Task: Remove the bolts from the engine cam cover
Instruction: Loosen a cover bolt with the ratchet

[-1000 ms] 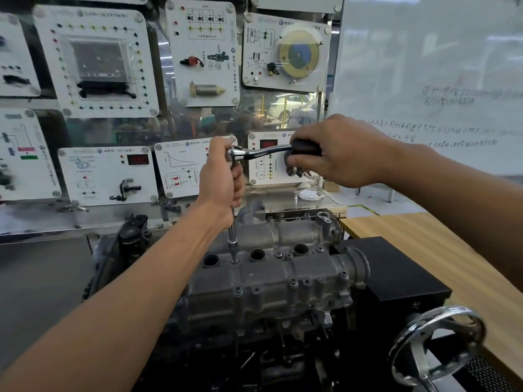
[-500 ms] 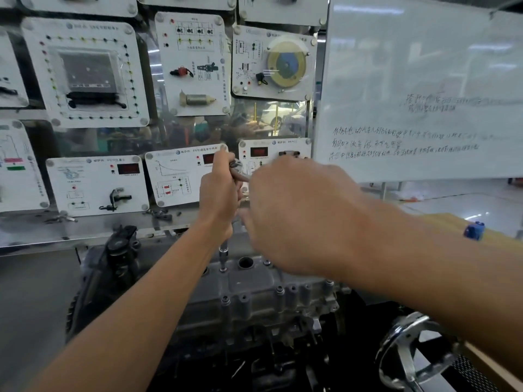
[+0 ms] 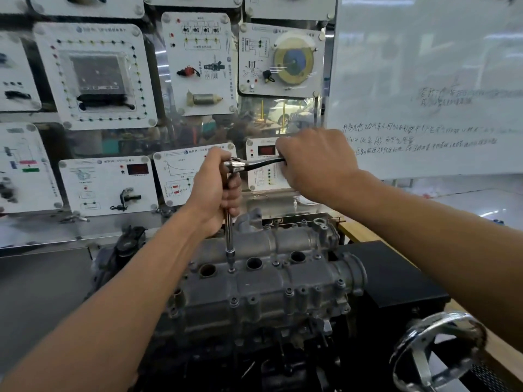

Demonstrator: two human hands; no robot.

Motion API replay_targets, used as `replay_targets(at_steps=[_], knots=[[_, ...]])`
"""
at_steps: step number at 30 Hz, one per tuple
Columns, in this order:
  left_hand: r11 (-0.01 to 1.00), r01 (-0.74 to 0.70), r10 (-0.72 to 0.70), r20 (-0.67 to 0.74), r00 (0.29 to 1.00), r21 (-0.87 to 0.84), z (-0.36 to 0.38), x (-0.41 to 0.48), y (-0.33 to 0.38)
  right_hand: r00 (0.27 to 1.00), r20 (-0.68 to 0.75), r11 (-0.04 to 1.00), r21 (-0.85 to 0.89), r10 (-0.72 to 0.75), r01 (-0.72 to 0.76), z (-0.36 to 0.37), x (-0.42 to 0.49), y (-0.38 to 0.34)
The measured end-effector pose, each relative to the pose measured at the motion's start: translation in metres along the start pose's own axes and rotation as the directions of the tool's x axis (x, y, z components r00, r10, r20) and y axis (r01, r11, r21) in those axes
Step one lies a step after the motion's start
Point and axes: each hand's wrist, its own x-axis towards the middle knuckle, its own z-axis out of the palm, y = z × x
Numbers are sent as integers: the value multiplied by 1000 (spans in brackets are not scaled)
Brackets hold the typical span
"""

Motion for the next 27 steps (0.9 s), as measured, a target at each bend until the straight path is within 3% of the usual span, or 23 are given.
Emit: replay_targets(at_steps=[6, 11, 13, 15, 17, 21, 24, 27], knots=[[991, -134, 131, -100, 986, -15, 15, 4, -8, 980, 180, 996, 63, -81, 71, -52, -30, -50], [988, -119, 104, -149, 983, -96, 2, -2, -4, 992, -122, 999, 2, 36, -36, -24, -8, -32], [974, -227, 227, -144, 963, 15, 13, -18, -16, 986, -156, 988, 150, 66, -42, 11, 9, -8], [911, -363, 374, -22, 927, 194, 36, -36, -30, 973, -177, 902, 427, 145, -57, 42, 11, 5], [917, -332, 349, -42, 936, 222, 40, -31, -30, 953, -197, 825, 559, 229, -82, 63, 14, 0], [992, -117, 122, -113, 986, 55, 21, 1, -7, 987, 7, 959, 238, 159, -156, 55, 14, 0], [995, -96, 98, -150, 984, 18, 16, 11, -4, 998, 65, 999, -31, 9, -7, 1, -2, -8], [987, -99, 118, -154, 981, 130, 30, 14, -11, 974, 185, 990, -22, -133, 140, -44, -20, -27]])
